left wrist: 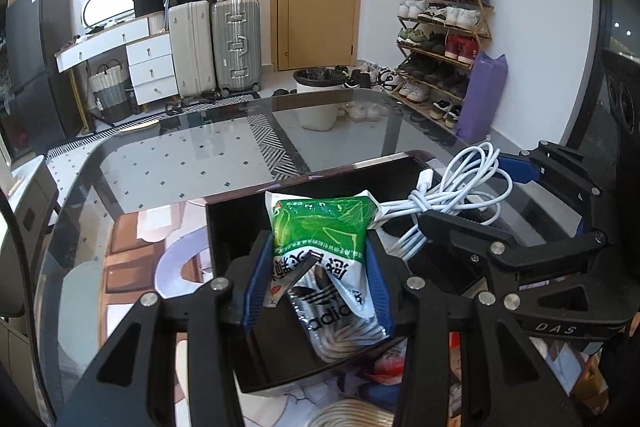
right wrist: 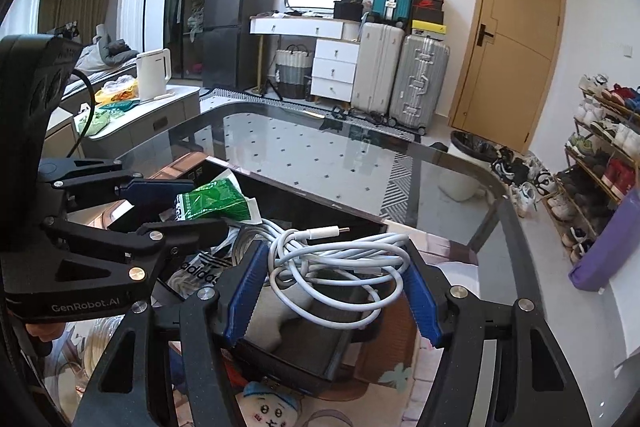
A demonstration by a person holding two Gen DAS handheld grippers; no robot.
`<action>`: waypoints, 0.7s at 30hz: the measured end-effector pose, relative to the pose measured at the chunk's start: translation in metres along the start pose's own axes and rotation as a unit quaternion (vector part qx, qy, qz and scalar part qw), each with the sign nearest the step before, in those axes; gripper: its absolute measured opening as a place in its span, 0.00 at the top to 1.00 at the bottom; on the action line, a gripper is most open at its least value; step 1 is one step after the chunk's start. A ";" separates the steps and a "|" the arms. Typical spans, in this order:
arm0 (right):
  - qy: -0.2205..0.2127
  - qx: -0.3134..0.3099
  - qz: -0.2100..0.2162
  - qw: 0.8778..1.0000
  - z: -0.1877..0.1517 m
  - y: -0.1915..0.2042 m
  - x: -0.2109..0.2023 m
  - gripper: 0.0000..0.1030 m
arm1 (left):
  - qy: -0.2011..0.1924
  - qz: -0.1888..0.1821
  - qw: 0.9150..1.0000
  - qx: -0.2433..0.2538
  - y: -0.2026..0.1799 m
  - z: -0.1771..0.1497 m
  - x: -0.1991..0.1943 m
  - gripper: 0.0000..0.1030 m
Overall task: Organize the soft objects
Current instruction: 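Open the left tool to drop the packet while the right tool releases the cable into the box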
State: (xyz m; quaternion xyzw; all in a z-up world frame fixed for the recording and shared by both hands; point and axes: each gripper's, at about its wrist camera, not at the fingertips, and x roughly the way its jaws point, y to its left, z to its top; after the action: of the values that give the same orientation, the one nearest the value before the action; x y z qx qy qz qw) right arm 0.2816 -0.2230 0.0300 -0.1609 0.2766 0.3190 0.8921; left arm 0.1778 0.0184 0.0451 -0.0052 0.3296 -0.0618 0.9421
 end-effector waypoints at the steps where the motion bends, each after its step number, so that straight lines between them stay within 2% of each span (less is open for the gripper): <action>1: 0.002 0.000 0.002 1.000 0.001 -0.001 0.003 0.36 | 0.001 0.000 1.000 -0.001 0.001 0.000 0.001 0.58; 6: 0.010 0.003 0.013 1.000 0.002 -0.002 0.013 0.36 | 0.007 0.001 1.000 -0.006 0.006 -0.001 0.005 0.57; 9: 0.009 0.007 0.033 0.999 0.002 -0.007 0.014 0.35 | 0.010 -0.001 1.000 -0.007 0.007 -0.002 0.006 0.54; 11: 0.002 0.012 0.021 1.000 0.001 -0.011 0.010 0.30 | 0.012 0.004 1.000 -0.006 0.007 -0.001 0.006 0.48; 12: 0.000 0.017 0.012 1.000 0.000 -0.014 0.008 0.25 | 0.008 0.003 1.000 -0.005 0.006 -0.001 0.004 0.44; 14: -0.003 0.032 0.005 0.999 -0.001 -0.022 0.002 0.22 | 0.004 0.004 1.000 0.000 0.003 0.000 -0.001 0.34; 15: -0.004 0.042 0.010 0.999 -0.003 -0.028 -0.003 0.17 | 0.001 0.004 1.000 0.003 0.002 0.000 -0.003 0.28; 16: -0.003 0.046 0.012 0.999 -0.004 -0.030 -0.006 0.14 | -0.002 0.006 1.000 0.006 0.000 0.000 -0.007 0.17; 18: -0.004 0.055 0.015 0.998 -0.007 -0.036 -0.014 0.05 | -0.019 0.001 1.000 0.008 -0.001 0.000 -0.017 0.05; 21: -0.005 0.075 0.013 0.997 -0.017 -0.044 -0.027 0.01 | -0.034 -0.001 0.999 0.003 0.002 0.000 -0.031 0.00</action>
State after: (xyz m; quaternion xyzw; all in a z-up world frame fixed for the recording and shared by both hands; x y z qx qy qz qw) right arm 0.2869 -0.2767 0.0371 -0.0887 0.2973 0.3097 0.8988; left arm 0.1540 0.0237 0.0641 -0.0044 0.2972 -0.0636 0.9527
